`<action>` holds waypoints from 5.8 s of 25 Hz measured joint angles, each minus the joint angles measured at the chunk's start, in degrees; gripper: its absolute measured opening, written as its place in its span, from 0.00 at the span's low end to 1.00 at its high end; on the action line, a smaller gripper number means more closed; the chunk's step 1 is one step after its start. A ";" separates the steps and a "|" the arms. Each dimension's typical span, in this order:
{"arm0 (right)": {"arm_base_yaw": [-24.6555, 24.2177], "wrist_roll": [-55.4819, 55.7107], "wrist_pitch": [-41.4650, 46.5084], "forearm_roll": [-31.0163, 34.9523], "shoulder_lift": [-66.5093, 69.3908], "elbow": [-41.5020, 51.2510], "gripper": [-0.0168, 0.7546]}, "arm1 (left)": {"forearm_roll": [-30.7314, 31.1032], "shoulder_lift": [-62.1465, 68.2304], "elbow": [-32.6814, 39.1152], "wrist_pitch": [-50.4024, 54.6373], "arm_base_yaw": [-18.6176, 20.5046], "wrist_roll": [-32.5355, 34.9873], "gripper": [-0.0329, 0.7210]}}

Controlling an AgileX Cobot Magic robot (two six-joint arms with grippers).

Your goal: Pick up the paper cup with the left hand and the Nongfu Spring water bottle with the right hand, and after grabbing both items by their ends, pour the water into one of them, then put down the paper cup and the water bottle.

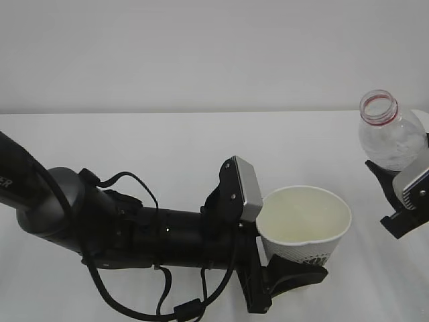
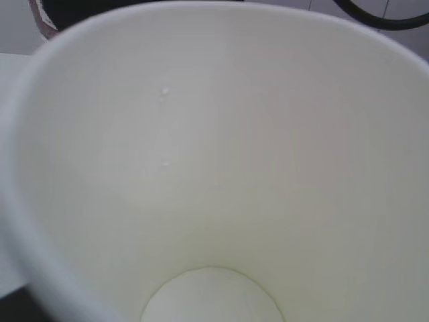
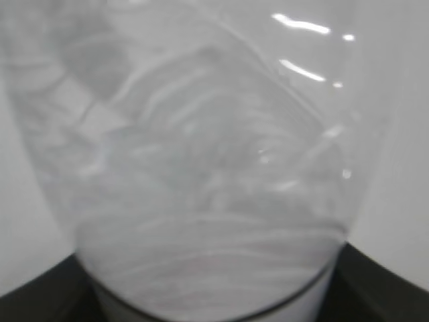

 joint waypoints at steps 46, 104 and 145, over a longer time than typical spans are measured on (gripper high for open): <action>0.00 -17.69 0.00 -0.64 0.00 0.00 0.66 | -2.74 0.00 0.00 0.00 0.00 0.00 0.77; 0.00 -32.85 -0.04 -0.64 0.00 -0.82 0.66 | -2.38 0.00 0.00 0.17 0.00 0.00 0.77; 0.00 -35.56 -0.14 -0.83 0.00 -4.41 0.63 | -4.51 0.00 0.00 0.43 0.00 0.00 0.77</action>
